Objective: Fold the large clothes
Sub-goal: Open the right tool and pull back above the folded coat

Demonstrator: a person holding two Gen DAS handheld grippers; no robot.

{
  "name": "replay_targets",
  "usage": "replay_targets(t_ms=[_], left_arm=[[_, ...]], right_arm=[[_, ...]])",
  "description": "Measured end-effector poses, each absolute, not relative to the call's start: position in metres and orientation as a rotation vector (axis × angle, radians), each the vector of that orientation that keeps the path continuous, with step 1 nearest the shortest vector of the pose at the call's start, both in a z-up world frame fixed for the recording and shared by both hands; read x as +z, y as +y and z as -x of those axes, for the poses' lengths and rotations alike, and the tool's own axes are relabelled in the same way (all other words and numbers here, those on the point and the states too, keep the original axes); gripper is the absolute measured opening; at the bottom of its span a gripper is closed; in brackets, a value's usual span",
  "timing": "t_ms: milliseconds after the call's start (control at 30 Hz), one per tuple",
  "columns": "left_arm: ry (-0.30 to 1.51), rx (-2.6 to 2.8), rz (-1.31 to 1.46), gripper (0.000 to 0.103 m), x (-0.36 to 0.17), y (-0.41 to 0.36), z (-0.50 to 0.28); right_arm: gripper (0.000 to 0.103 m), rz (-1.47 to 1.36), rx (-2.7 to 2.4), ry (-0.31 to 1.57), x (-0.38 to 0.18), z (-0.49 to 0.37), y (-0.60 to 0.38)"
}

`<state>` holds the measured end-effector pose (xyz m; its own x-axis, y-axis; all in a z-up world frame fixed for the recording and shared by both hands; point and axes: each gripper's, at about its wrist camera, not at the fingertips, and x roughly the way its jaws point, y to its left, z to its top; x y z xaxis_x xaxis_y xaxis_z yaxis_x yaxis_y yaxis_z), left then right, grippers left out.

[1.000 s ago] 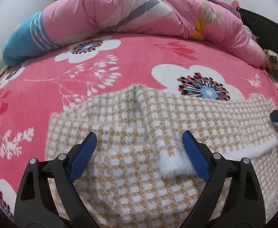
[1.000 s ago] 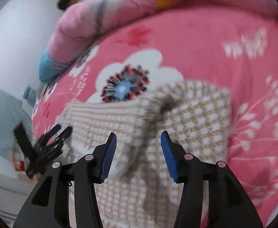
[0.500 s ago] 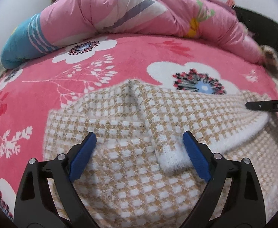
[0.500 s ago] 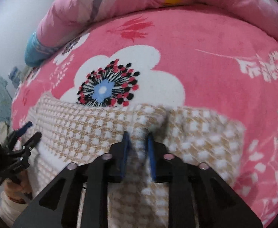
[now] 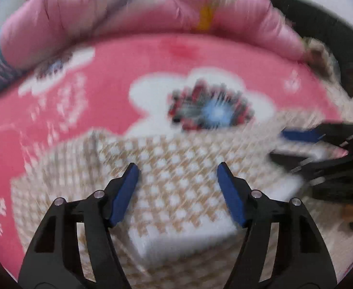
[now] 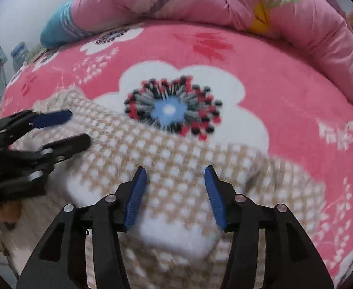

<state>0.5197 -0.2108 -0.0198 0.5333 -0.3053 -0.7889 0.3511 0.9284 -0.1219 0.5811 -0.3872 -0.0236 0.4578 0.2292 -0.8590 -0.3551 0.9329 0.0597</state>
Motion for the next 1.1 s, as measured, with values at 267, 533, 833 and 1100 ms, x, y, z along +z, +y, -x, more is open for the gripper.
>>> replay_targets(t_ms=[267,533,833,1100], left_arm=[[0.844,-0.372,-0.076,0.067,0.006,-0.178,-0.483],[0.93,-0.278,-0.232,0.079,-0.015,-0.218,-0.486],[0.915,-0.172,-0.117,0.086,0.006,-0.189,-0.45],[0.841,-0.146,-0.093,0.09,0.025,-0.177,-0.357]], right_arm=[[0.056,0.091,0.303,1.092,-0.003,-0.54,-0.421],[0.059,0.257,0.293,0.975,0.002,-0.55,-0.363],[0.071,0.209,0.263,0.996,0.017,-0.518,-0.373],[0.092,0.158,0.371,0.898,0.045,-0.411,-0.372]])
